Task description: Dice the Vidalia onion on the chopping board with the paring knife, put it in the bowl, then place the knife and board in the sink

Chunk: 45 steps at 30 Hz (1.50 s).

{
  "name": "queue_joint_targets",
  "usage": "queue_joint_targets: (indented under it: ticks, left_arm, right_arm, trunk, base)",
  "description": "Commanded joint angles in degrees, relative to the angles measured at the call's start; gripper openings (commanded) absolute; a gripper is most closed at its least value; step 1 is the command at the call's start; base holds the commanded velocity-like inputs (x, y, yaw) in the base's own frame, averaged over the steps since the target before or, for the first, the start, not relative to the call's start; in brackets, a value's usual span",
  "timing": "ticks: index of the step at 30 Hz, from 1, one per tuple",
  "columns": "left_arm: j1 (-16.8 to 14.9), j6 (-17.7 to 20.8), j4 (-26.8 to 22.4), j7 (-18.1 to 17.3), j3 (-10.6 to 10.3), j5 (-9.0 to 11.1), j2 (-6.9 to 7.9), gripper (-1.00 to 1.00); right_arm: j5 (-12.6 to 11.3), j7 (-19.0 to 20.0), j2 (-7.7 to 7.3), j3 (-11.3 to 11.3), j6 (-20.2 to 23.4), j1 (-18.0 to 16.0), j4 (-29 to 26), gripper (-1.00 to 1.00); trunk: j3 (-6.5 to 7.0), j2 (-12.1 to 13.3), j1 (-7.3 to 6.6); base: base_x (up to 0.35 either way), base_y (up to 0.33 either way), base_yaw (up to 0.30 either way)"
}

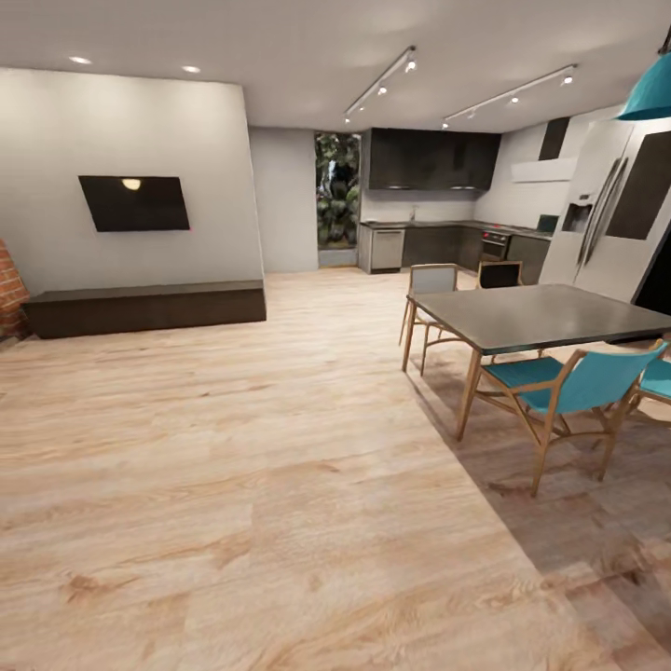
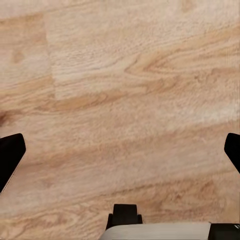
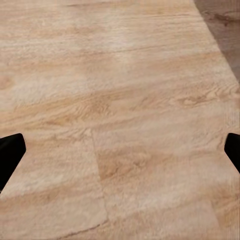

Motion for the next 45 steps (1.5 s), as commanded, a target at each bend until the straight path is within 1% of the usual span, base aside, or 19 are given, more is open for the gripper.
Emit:
queue_joint_targets:
  ticks: [1, 8, 15, 45]
  left_arm:
    - [0.0, -0.1, 0.0, 0.0, 0.0, 0.0, -0.01, 1.0]
    - [0.0, -0.2, 0.0, 0.0, 0.0, 0.0, -0.01, 1.0]
    - [0.0, -0.2, 0.0, 0.0, 0.0, 0.0, -0.01, 1.0]
    - [0.0, -0.2, 0.0, 0.0, 0.0, 0.0, -0.01, 1.0]
  right_arm:
    - [0.0, -0.1, -0.01, 0.0, -0.1, 0.0, 0.0, 1.0]
    - [0.0, -0.1, -0.01, 0.0, -0.2, 0.0, 0.0, 1.0]
    - [0.1, -0.1, -0.01, 0.0, -2.4, 0.0, 0.0, 1.0]
    - [0.0, -0.1, -0.01, 0.0, -2.7, 0.0, 0.1, 1.0]
  trunk:
    - [-0.11, 0.0, 0.03]
    - [-0.4, 0.0, 0.03]
    - [-0.42, 0.0, 0.03]
    - [-0.42, 0.0, 0.03]
  base:
    - [0.294, 0.056, 0.221]
    - [0.303, 0.016, 0.141]
    - [0.317, 0.001, 0.011]
    - [0.321, 0.0, 0.0]
